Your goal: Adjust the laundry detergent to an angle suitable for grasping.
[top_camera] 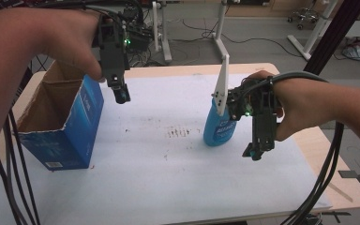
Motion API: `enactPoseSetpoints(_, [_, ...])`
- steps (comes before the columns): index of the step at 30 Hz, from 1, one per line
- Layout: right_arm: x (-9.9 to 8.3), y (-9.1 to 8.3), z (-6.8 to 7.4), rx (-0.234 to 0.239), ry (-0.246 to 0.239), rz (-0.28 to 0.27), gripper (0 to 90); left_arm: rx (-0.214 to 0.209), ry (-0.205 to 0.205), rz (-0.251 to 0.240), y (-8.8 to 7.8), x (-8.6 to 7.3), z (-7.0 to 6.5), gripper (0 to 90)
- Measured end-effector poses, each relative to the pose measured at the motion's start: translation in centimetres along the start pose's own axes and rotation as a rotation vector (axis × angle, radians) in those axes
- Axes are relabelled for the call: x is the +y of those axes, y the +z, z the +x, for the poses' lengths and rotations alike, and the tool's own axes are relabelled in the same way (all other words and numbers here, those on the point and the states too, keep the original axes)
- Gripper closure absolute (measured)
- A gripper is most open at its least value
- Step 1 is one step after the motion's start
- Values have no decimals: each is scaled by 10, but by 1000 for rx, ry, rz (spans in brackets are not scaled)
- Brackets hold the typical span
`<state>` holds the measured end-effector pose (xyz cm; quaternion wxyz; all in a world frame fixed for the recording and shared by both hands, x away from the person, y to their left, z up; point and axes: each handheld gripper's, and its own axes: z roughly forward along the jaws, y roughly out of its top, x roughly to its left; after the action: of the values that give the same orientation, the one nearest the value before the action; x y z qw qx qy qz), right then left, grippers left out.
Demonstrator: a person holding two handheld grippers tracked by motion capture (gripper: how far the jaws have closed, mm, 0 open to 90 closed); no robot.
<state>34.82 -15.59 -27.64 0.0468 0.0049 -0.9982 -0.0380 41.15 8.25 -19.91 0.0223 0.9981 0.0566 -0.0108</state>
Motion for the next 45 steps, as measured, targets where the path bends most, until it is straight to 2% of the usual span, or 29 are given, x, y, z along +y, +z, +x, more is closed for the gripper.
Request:
enactPoseSetpoints(6, [1, -3, 4, -5, 1, 14, 17, 7, 2, -8, -1, -2, -1, 18])
enactPoseSetpoints(11, [1, -7, 5, -11, -3, -5, 17, 1, 8, -8, 0, 0, 0, 17])
enactPoseSetpoints(20, [1, -4, 4, -17, -1, 1, 17, -5, 6, -3, 4, 0, -2, 18])
enactPoseSetpoints(28, [-1, -3, 5, -15, -4, 3, 17, 15, -10, -16, 3, -1, -2, 18])
enactPoseSetpoints(34, [-9, -4, 8, -15, 8, -9, 17, 24, -18, -22, 6, 4, -3, 18])
enactPoseSetpoints(40, [-27, 3, 15, -7, 33, -16, 17, 20, -31, -38, 13, 13, -5, 18])
enactPoseSetpoints(43, [-33, 4, 17, -8, 38, -20, 17, 12, -37, -68, 17, 18, -7, 18])
enactPoseSetpoints(44, [-39, 5, 20, -12, 40, -23, 17, 24, -40, -96, 19, 23, -9, 18])
enactPoseSetpoints(45, [-39, 5, 20, -12, 40, -23, 17, 24, -40, -96, 19, 23, -9, 18])
